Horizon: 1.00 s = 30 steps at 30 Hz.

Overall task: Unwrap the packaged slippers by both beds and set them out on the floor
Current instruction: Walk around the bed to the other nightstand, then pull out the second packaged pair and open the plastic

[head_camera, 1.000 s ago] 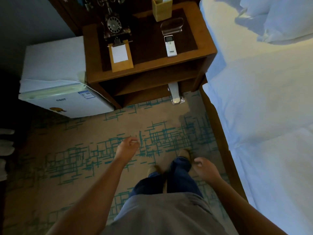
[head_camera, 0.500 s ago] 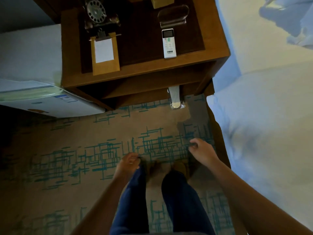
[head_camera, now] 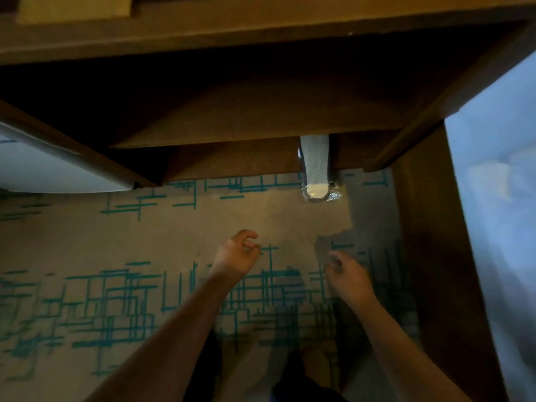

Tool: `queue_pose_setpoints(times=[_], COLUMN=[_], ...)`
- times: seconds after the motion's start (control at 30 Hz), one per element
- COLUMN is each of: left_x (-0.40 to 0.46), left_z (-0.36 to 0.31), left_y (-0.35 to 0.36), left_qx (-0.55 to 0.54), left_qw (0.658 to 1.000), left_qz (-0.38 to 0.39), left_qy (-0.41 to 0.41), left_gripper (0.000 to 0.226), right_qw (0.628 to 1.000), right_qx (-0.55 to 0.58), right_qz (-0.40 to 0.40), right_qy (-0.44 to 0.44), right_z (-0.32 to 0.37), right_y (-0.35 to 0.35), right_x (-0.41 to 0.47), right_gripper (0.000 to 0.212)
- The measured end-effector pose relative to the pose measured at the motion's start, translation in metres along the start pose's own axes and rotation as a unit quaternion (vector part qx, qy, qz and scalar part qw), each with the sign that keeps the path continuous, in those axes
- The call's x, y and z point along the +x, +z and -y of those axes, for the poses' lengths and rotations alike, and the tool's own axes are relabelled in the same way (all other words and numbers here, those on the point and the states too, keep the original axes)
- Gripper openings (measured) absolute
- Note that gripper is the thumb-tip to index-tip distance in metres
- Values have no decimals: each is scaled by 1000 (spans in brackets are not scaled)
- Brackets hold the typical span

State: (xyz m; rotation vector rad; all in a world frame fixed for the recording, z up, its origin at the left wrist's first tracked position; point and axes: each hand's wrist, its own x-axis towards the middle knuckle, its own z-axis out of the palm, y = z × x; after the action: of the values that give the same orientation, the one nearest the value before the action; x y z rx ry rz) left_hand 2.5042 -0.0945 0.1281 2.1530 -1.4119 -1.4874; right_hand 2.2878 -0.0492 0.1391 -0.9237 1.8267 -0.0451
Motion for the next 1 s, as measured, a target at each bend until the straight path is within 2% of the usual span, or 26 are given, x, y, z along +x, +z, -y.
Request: queue_pose_setpoints(times=[0.17, 0.33, 0.43, 0.53, 0.6, 0.7, 0.83, 1.0], left_x=[91, 159, 183, 190, 191, 194, 195, 198], left_z=[60, 105, 128, 152, 163, 167, 167, 166], left_y=[65, 105, 120, 132, 138, 140, 141, 141], left_qx=[73, 158, 246, 366, 400, 395, 399, 418], left_qw=[994, 975, 941, 903, 890, 893, 891, 887], left_qz=[2, -30, -79, -48, -34, -34, -43, -24], left_qy=[85, 155, 220, 219, 217, 213, 212, 192], left_gripper=[29, 43, 50, 70, 73, 70, 68, 71], right_qw=[994, 990, 961, 920, 906, 884, 828, 793], right_qx=[-59, 9, -82, -200, -252, -322, -415, -466], right_qz=[-70, -108, -224, -285, -286, -282, -284, -280], right_qy=[-53, -86, -140, -181, -184, -191, -248, -274], right_z=[-36, -63, -68, -72, -71, -59, -40, -27], right_y=[33, 64, 71, 65, 57, 45, 35, 40], right_x=[109, 196, 223, 236, 245, 263, 286, 296], right_gripper=[42, 45, 46, 61, 73, 80, 76, 69])
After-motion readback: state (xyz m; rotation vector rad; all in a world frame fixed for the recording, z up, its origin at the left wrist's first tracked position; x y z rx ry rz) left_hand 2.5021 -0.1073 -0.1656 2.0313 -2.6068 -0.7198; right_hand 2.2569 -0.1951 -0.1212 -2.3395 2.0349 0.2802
